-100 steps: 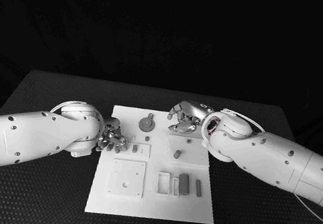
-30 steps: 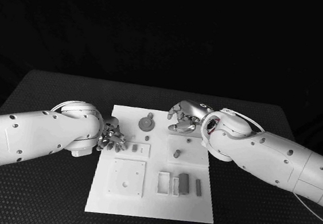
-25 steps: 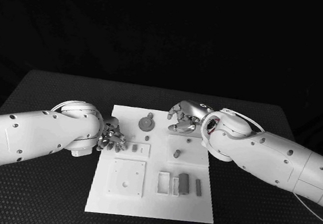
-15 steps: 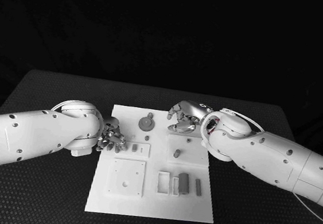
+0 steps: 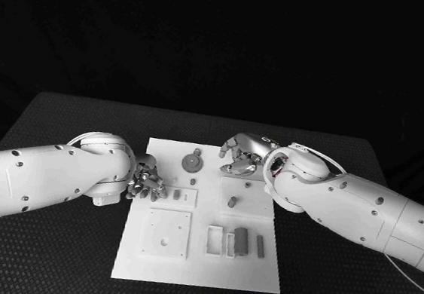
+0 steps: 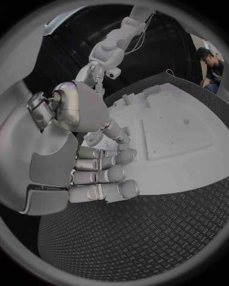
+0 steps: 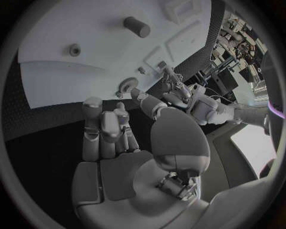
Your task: Assemble the parts on the task board
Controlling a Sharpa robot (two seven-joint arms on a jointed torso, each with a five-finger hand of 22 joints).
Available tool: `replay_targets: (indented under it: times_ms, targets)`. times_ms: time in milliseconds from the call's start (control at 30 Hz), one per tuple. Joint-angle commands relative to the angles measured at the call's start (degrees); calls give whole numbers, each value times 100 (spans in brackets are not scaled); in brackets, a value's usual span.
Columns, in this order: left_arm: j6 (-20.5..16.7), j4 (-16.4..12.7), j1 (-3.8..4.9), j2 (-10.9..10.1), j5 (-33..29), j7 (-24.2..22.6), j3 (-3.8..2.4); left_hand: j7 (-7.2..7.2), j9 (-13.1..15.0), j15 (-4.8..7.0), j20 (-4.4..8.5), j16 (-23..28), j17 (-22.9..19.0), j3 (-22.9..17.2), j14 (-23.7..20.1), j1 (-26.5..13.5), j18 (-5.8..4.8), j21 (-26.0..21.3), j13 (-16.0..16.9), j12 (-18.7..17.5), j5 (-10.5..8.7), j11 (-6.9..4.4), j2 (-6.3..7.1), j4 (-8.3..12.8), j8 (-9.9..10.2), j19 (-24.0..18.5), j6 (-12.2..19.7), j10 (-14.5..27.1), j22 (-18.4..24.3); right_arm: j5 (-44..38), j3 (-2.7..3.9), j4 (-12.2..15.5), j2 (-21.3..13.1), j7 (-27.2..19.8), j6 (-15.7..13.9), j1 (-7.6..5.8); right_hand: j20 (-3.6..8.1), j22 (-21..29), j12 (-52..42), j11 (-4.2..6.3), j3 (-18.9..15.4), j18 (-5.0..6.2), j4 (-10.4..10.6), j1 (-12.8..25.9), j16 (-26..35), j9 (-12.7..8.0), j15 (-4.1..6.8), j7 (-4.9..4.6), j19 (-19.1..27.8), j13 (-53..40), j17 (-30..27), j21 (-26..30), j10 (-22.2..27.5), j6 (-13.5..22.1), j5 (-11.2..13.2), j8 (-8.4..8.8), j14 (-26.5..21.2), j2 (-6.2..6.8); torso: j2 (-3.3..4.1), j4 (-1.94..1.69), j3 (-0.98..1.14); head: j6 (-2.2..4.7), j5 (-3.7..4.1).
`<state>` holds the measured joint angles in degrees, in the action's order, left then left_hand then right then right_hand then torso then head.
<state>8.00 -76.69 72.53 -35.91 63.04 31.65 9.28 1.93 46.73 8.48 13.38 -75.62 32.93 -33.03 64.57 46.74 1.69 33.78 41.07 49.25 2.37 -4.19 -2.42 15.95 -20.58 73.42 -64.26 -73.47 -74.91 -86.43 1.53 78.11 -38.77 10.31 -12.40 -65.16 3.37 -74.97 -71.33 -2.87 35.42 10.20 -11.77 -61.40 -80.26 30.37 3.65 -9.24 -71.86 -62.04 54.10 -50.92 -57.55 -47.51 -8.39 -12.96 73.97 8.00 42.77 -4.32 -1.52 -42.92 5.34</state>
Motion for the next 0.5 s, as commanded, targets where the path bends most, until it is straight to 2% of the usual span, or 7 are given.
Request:
replay_targets:
  times_ms: [33, 233, 367, 500]
  targets:
    - [85, 14, -11, 0, -13, 37, 11, 1, 7, 11, 39, -21, 6, -10, 6, 404, 74, 25, 9, 22, 39, -7, -347, 44, -21, -2, 26, 33, -121, -20, 0, 2, 5, -9, 61, 5, 35, -103, -23, -13, 8, 480, 33, 63, 16, -9, -35, -27, -2, 5, 3, 35, 36, 5, -18, 21, -18, 13, 1, 3, 5, 5, -6]
    - [78, 27, -11, 16, -44, 97, 11, 7, 27, 11, 36, -18, 5, 9, -3, 378, 71, 26, 10, 20, 39, -2, -341, 23, -14, -10, 44, 41, -116, -20, 0, 4, -1, -9, 57, 5, 35, -103, -23, -14, 8, 480, 35, 64, 17, -9, -35, -27, -1, 6, 2, 35, 37, 6, -18, 22, -19, 13, 2, 4, 7, 4, -6]
    - [47, 36, -10, 23, -121, 129, 12, 17, 39, 12, 38, -7, -1, 43, -15, 314, 72, 21, 6, 10, 39, 7, -283, -21, 9, -21, 71, 55, -106, -20, 0, 6, -1, -8, 55, 5, 35, -103, -23, -14, 7, 480, 35, 64, 18, -9, -35, -28, -1, 6, -1, 35, 37, 7, -18, 22, -20, 14, 2, 2, 13, 6, -6]
    - [18, 43, -10, 24, -141, 136, 12, 32, 50, 14, 39, 4, -9, 145, -24, 134, 72, 12, 2, 1, 39, 21, -86, -134, 44, -30, 103, 64, -95, -20, 0, 4, -2, -8, 54, 5, 35, -103, -22, -14, 7, 480, 35, 65, 20, -9, -35, -28, -1, 6, -7, 35, 38, 8, -18, 23, -23, 15, 1, 7, 12, 7, -6]
